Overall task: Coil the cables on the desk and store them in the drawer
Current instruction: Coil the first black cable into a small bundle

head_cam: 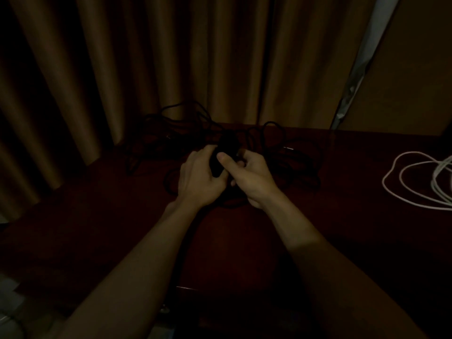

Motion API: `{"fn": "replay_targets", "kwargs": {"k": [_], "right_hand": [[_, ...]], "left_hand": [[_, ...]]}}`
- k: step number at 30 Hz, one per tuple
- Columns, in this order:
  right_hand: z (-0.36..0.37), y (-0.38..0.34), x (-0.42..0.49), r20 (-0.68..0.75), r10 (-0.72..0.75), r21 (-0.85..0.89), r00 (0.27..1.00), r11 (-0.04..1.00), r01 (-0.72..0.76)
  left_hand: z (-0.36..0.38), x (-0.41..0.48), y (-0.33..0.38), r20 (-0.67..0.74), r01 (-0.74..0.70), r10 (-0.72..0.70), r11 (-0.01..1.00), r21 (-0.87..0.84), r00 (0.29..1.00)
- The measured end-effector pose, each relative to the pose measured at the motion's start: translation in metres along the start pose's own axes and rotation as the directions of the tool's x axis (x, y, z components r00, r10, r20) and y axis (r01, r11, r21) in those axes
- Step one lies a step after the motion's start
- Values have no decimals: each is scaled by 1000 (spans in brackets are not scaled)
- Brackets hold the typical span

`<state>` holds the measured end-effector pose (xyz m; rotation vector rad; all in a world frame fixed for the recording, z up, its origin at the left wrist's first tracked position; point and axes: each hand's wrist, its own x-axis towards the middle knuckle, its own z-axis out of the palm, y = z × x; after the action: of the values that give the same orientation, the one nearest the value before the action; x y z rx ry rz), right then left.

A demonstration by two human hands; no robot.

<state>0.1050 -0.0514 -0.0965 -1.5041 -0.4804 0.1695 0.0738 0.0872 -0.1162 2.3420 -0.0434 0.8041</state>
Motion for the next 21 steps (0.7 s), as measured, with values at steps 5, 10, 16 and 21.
{"fn": "replay_targets", "kwargs": {"k": [5, 10, 16, 21], "right_hand": [[-8, -5, -2, 75, 13, 66, 997, 998, -17], [-24, -1, 2, 77, 33, 14, 997, 999, -35], [-25, 0, 3, 0, 55, 28, 998, 998, -55], [-14, 4, 0, -83, -1, 23, 997, 1000, 3]], "left_hand": [[-4, 2, -2, 148, 35, -12, 987, -154, 989], [-5, 1, 0, 293, 108, -50, 977, -185, 955], [-4, 0, 1, 253, 46, 43, 941, -336, 967], [1, 1, -6, 107, -62, 71, 995, -81, 992]]}}
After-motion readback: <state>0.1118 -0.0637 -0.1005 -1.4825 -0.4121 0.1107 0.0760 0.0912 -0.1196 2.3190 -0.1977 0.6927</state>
